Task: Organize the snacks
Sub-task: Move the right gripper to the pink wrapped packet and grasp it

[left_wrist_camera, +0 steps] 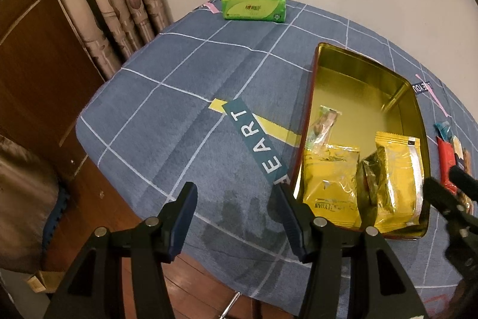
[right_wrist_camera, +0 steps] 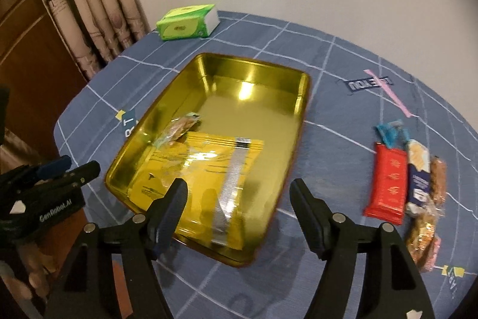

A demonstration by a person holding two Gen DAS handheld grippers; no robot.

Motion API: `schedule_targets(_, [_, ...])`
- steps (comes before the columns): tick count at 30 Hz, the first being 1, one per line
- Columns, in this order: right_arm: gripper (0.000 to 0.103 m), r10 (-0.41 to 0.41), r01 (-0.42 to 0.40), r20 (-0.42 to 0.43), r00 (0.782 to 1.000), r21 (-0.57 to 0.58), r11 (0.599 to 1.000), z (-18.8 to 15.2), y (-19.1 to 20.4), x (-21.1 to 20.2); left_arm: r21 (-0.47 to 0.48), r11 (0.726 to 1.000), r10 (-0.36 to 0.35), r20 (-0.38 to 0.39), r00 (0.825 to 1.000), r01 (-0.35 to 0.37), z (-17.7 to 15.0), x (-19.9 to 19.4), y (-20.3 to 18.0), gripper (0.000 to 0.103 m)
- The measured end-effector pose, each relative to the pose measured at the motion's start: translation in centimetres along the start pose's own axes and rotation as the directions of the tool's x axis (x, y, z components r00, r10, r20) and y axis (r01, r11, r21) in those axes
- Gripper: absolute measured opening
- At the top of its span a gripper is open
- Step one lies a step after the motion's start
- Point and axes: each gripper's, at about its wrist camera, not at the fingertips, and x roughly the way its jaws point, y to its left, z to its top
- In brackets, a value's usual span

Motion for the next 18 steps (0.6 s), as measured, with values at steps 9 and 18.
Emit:
schedule_targets(9, [0.068,-0.13,0.13,-0.011,0.992,0.101,0.986,-2.3,-8.2,-2.5,0.008,1.0,0.012,0.008,1.0,-0.012,0.0,-0.2,-0.1,0.056])
schedule_targets(18, [0.068,-0.272,0.286,-0.093,0.958,0.216,0.934,-6.9,-18.1,-3.7,0.038,0.999,0.031,0.023,0.999,-0.032,-0.1,-0.5,-0.9,0.056])
